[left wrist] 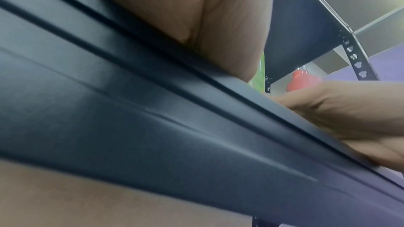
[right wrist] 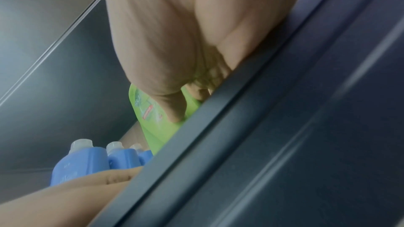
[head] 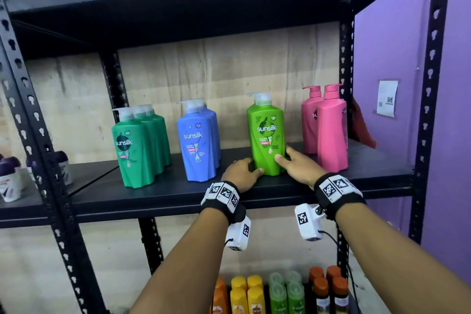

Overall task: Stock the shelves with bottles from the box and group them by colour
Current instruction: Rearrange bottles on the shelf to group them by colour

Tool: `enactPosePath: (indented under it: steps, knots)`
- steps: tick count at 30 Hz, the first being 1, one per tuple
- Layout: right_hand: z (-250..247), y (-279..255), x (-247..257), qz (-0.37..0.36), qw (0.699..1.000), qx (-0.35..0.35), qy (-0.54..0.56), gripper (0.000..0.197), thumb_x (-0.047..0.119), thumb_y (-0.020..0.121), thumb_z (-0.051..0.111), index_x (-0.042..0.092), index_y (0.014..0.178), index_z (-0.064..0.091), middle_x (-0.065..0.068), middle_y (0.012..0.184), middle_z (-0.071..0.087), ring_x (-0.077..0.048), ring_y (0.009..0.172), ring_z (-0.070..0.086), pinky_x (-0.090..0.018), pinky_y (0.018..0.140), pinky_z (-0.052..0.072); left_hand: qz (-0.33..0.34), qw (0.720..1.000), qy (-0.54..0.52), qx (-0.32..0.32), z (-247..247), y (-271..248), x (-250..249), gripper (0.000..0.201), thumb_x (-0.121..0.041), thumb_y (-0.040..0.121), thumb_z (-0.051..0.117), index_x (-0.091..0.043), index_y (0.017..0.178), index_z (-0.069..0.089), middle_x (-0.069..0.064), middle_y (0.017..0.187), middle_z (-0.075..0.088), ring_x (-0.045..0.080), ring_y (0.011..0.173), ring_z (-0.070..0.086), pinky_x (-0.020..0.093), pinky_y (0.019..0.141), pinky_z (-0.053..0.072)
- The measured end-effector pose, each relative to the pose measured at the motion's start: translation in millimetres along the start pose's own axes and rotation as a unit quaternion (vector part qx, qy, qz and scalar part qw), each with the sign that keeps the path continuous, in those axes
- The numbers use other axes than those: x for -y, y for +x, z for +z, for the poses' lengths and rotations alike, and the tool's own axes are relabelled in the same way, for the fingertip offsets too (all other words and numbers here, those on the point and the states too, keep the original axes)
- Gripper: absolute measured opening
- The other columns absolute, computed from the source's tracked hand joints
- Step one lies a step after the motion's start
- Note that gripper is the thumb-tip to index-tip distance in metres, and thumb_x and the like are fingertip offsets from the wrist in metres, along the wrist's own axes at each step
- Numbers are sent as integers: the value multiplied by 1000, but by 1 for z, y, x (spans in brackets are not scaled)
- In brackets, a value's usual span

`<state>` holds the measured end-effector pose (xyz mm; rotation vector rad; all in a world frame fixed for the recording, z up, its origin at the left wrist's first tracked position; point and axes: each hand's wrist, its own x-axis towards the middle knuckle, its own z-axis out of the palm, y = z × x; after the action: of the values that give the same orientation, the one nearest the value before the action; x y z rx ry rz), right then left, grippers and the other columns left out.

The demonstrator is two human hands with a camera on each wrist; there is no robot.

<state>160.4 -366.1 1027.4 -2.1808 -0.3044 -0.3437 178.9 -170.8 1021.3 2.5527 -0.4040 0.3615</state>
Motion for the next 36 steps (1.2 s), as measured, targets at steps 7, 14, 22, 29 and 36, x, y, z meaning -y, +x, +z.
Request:
enactPosePath:
  steps: [7, 14, 22, 29, 36]
  knots:
    - [3, 3, -5, 12, 997, -20, -74, 52, 46, 104, 46, 26, 152, 41, -6, 147, 55, -26, 135, 52, -37, 112, 39, 1, 999, 42, -8, -2, -6, -6, 50, -47, 99, 55, -19, 141, 55, 8, 136, 63, 31, 126, 56, 36, 103, 45]
    - [3, 3, -3, 15, 996, -35, -83, 53, 47, 103, 49, 24, 150, 44, -5, 146, 58, -25, 133, 54, -39, 111, 41, -12, 999, 53, -2, -2, -8, -9, 51, -47, 100, 53, -18, 141, 53, 10, 137, 62, 32, 127, 56, 39, 103, 45]
    - [2, -1, -3, 28, 998, -50, -40, 56, 49, 98, 57, 21, 146, 49, -3, 142, 60, -22, 130, 56, -38, 110, 42, -26, 998, 60, -1, -3, -10, -12, 51, -49, 99, 52, -11, 133, 60, 14, 129, 66, 33, 121, 59, 37, 97, 47]
    - [2, -8, -4, 13, 988, -144, -46, 30, 41, 92, 68, 18, 110, 61, 8, 95, 68, -18, 98, 66, -27, 78, 42, -32, 998, 43, -37, -3, -23, -18, 40, -41, 98, 55, -6, 109, 69, 17, 110, 70, 33, 109, 63, 36, 89, 51]
    - [-2, -34, 4, -87, 978, -158, -109, 9, 22, 92, 64, 14, 89, 67, -4, 90, 67, -22, 86, 63, -29, 79, 45, 4, 990, 74, -120, 2, -43, -36, 29, -26, 94, 54, -5, 101, 71, 18, 109, 65, 36, 104, 62, 39, 86, 50]
